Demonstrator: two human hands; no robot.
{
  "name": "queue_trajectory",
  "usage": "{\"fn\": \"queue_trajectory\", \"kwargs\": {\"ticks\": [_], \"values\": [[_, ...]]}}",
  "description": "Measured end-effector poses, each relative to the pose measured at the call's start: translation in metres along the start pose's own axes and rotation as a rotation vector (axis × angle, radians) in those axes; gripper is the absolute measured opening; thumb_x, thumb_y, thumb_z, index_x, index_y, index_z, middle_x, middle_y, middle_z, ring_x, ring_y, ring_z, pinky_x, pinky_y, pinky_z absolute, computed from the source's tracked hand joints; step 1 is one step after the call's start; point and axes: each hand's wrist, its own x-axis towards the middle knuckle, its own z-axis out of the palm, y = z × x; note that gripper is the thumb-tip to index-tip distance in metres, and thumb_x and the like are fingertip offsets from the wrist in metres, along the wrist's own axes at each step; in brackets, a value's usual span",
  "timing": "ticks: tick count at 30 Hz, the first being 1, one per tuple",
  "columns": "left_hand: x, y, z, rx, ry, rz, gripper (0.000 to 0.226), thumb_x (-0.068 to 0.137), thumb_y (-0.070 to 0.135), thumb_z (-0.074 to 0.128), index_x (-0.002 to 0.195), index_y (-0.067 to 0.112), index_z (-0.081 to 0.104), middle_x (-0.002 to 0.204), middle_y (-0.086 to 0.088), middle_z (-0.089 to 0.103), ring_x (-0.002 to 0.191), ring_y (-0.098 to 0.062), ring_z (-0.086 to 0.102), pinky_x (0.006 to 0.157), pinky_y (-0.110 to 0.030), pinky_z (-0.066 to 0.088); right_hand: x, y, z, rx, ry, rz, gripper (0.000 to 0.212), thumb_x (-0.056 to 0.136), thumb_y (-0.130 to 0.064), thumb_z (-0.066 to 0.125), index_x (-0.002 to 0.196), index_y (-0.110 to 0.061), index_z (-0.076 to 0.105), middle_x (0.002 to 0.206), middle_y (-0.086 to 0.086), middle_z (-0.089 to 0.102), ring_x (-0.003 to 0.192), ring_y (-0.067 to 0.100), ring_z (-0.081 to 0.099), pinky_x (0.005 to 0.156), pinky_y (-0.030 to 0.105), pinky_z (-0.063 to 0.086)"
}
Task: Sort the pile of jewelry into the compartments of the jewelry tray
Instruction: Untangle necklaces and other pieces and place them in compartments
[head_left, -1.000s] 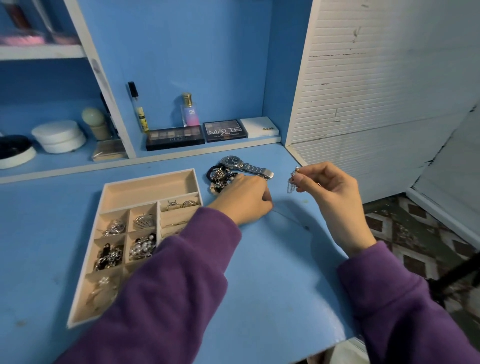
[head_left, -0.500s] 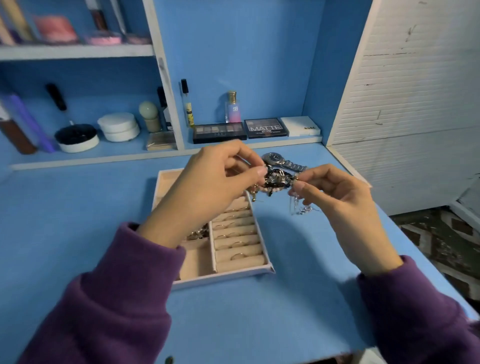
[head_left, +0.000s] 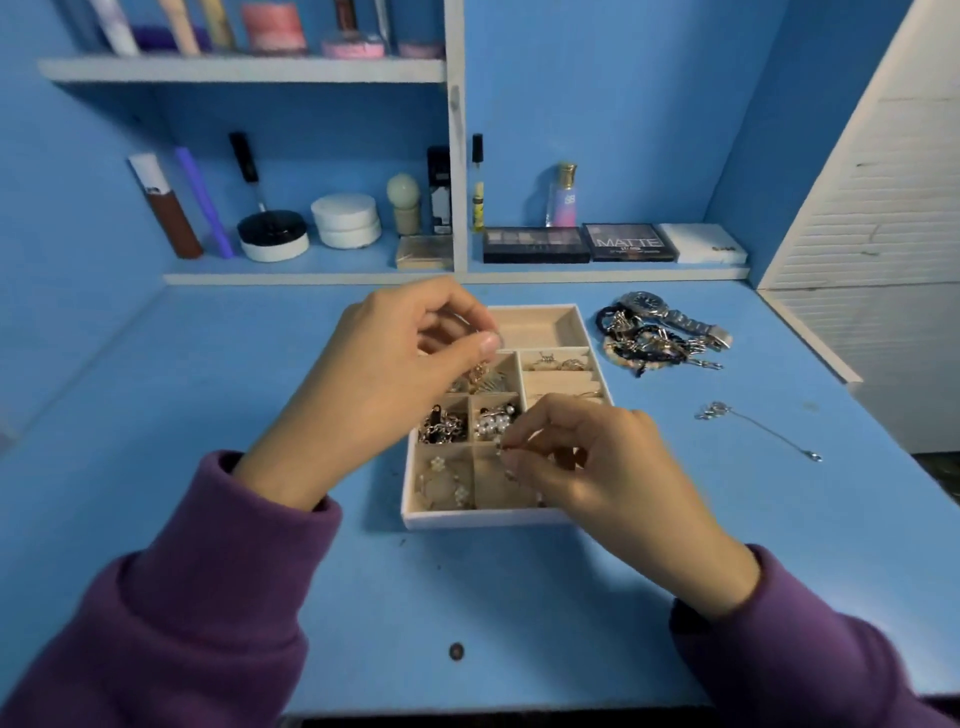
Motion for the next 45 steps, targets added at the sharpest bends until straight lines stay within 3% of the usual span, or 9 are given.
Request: {"fn": "queue_trajectory", "kwargs": {"ticks": [5, 8, 13, 21, 26, 32, 35, 39, 45], "values": [[-0.005, -0.012, 0.000, -0.054, 0.023, -0.060, 0.005, 0.080, 0.018, 0.066, 0.083, 0.022, 0.064, 0.080, 0.002, 0.069, 0.078, -0.013, 0.067, 0.070, -0.033, 0.057, -0.002, 0.005, 0.008, -0.252, -0.011, -0.099, 0.013, 0.076, -0.015, 0.071, 0.083, -0.026, 0.072, 0.060, -0.022, 0.049, 0.065, -0.002, 0.048, 0.063, 0.008, 0.038], [-0.008, -0.015, 0.003, -0.078, -0.003, -0.074, 0.006, 0.081, 0.016, 0.066, 0.084, 0.021, 0.064, 0.078, 0.002, 0.069, 0.074, -0.011, 0.066, 0.065, -0.027, 0.055, 0.001, 0.009, 0.008, -0.311, 0.028, -0.171, 0.019, 0.075, -0.014, 0.065, 0.089, -0.025, 0.073, 0.067, -0.020, 0.053, 0.069, 0.001, 0.045, 0.065, 0.016, 0.038], [-0.014, -0.016, 0.011, -0.040, -0.099, -0.105, 0.007, 0.080, 0.016, 0.067, 0.085, 0.022, 0.065, 0.077, 0.004, 0.070, 0.063, -0.005, 0.065, 0.058, -0.012, 0.047, 0.003, 0.015, -0.004, -0.250, 0.152, -0.137, 0.017, 0.076, -0.016, 0.060, 0.085, -0.025, 0.071, 0.066, -0.022, 0.050, 0.066, -0.008, 0.045, 0.063, 0.004, 0.033], [-0.022, -0.018, 0.024, 0.148, -0.340, -0.138, 0.008, 0.084, 0.023, 0.064, 0.089, 0.028, 0.066, 0.077, 0.012, 0.071, 0.067, 0.003, 0.063, 0.063, -0.010, 0.047, -0.002, 0.027, -0.030, -0.182, 0.207, -0.045, 0.019, 0.081, -0.009, 0.065, 0.083, -0.028, 0.069, 0.066, -0.009, 0.060, 0.058, 0.005, 0.046, 0.058, 0.010, 0.034], [-0.026, -0.014, 0.021, 0.290, -0.275, -0.088, 0.021, 0.090, 0.014, 0.052, 0.092, 0.029, 0.065, 0.070, 0.021, 0.058, 0.051, 0.010, 0.050, 0.049, -0.005, 0.035, -0.003, 0.038, -0.047, -0.206, 0.277, -0.014, 0.018, 0.082, -0.010, 0.064, 0.083, -0.027, 0.069, 0.070, -0.019, 0.057, 0.053, 0.007, 0.045, 0.054, 0.010, 0.033], [-0.032, -0.016, 0.021, 0.578, -0.371, 0.051, 0.040, 0.087, 0.010, 0.039, 0.091, 0.034, 0.070, 0.100, 0.020, 0.048, 0.100, 0.001, 0.036, 0.085, -0.014, 0.032, -0.003, 0.058, -0.077, -0.316, 0.365, 0.083, 0.017, 0.082, -0.008, 0.062, 0.086, -0.023, 0.070, 0.061, -0.022, 0.056, 0.055, 0.009, 0.046, 0.055, 0.009, 0.034], [-0.031, -0.017, 0.025, 0.611, -0.347, 0.081, 0.038, 0.086, 0.011, 0.040, 0.089, 0.035, 0.070, 0.096, 0.023, 0.044, 0.101, -0.001, 0.034, 0.089, -0.023, 0.037, -0.001, 0.074, -0.097, -0.492, 0.368, 0.147, 0.017, 0.082, -0.007, 0.061, 0.091, -0.018, 0.071, 0.071, -0.009, 0.061, 0.064, 0.017, 0.049, 0.062, 0.016, 0.033], [-0.025, -0.015, 0.034, 0.503, -0.194, 0.073, 0.039, 0.084, 0.006, 0.044, 0.080, 0.034, 0.070, 0.091, 0.022, 0.047, 0.098, -0.002, 0.039, 0.075, -0.010, 0.031, 0.000, 0.095, -0.121, -0.681, 0.225, 0.266, 0.022, 0.081, -0.021, 0.067, 0.103, -0.018, 0.071, 0.088, 0.002, 0.060, 0.080, 0.020, 0.048, 0.069, 0.029, 0.033], [-0.017, -0.005, 0.055, 0.298, -0.081, 0.065, 0.039, 0.083, 0.004, 0.048, 0.073, 0.035, 0.068, 0.093, 0.022, 0.055, 0.082, 0.002, 0.045, 0.066, -0.011, 0.032, 0.003, 0.097, -0.127, -0.567, 0.135, 0.305, 0.012, 0.073, -0.026, 0.076, 0.084, -0.028, 0.074, 0.083, -0.001, 0.060, 0.072, 0.010, 0.049, 0.065, 0.025, 0.036]]}}
